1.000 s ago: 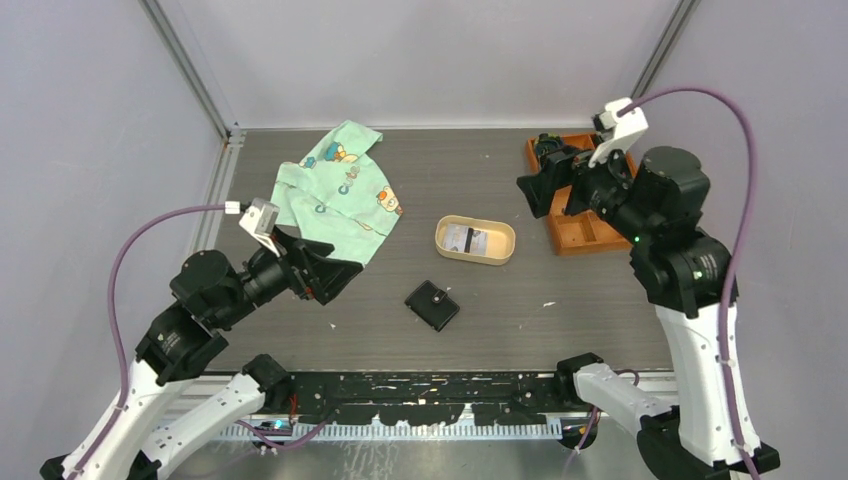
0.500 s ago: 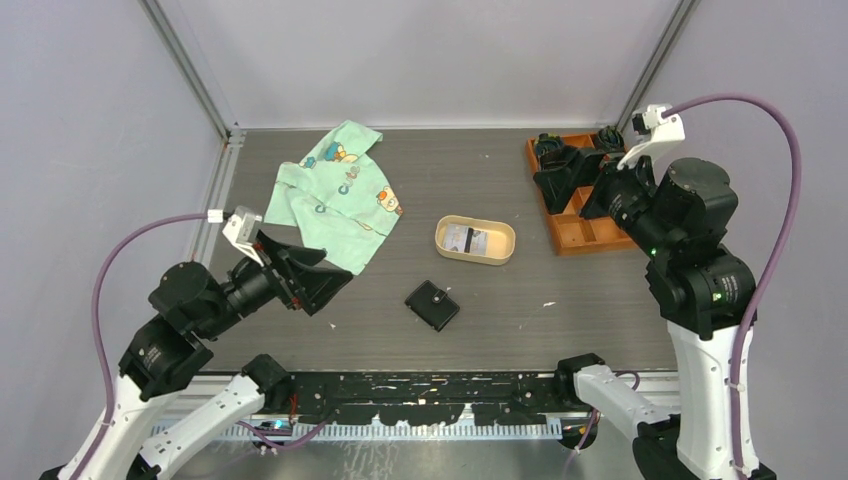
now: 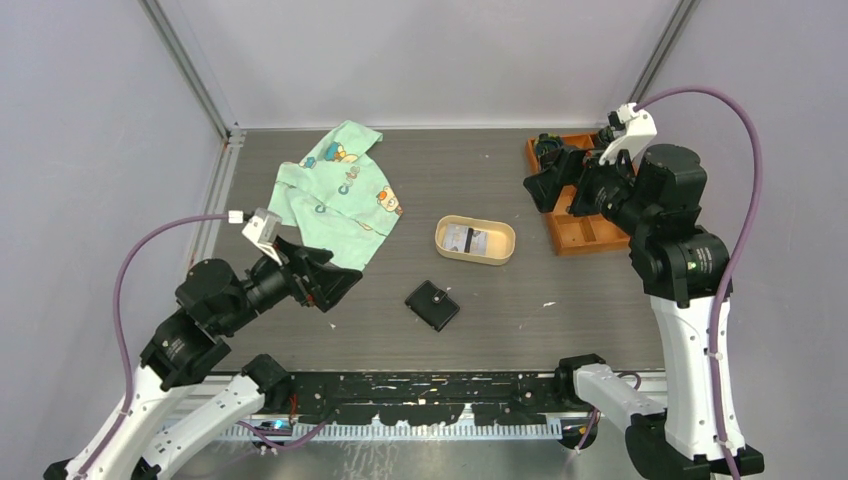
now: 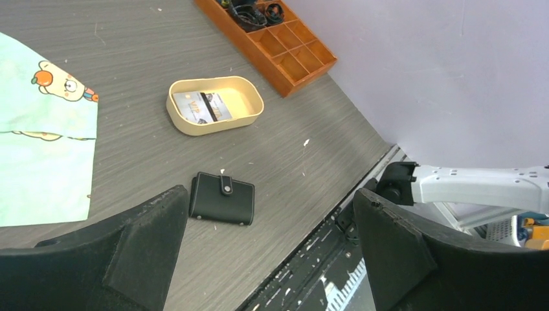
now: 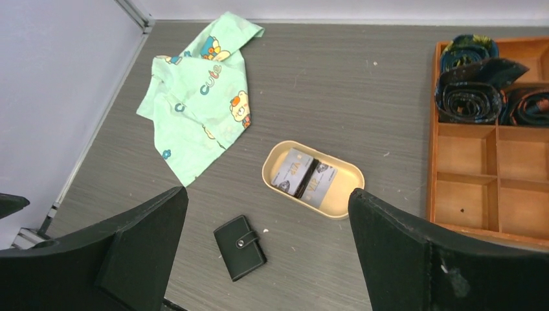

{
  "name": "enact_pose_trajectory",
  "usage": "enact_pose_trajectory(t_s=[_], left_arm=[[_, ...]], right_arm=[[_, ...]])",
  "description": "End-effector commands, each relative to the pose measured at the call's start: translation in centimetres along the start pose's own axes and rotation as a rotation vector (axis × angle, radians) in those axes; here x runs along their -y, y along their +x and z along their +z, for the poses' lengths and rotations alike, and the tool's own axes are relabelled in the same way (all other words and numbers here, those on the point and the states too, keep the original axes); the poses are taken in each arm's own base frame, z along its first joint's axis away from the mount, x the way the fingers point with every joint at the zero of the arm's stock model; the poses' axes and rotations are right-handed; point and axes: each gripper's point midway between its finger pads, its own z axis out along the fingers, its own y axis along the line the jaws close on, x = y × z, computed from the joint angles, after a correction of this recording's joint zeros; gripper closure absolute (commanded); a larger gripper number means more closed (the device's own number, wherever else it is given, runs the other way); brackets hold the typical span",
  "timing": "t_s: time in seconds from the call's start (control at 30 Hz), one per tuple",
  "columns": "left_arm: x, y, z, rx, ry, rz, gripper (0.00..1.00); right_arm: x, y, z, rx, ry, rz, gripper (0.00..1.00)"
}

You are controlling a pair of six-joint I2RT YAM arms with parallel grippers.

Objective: Put the credit cards into the card holder
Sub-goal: Reset both arms

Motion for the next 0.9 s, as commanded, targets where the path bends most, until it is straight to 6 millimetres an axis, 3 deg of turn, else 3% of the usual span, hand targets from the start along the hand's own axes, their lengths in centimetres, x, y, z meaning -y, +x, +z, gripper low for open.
enact_pose_trajectory(t_s=[0.0,0.33,0.87], left_arm=[[1.0,-2.2,1.5,0.084,0.057,0.062,0.02],[0.5,-0.9,2.4,0.060,0.068,0.057,0.02],[0.4,-0.4,2.3,0.060,0.070,0.016,0.02]], right_arm=[[0.0,-0.4,-0.3,0.026,-0.013,-0.015,0.01],[0.5,-0.3,0.0,0.022,-0.013,0.015,0.00],[0.6,-0.4,-0.9,0.039,-0.005,0.005,0.01]])
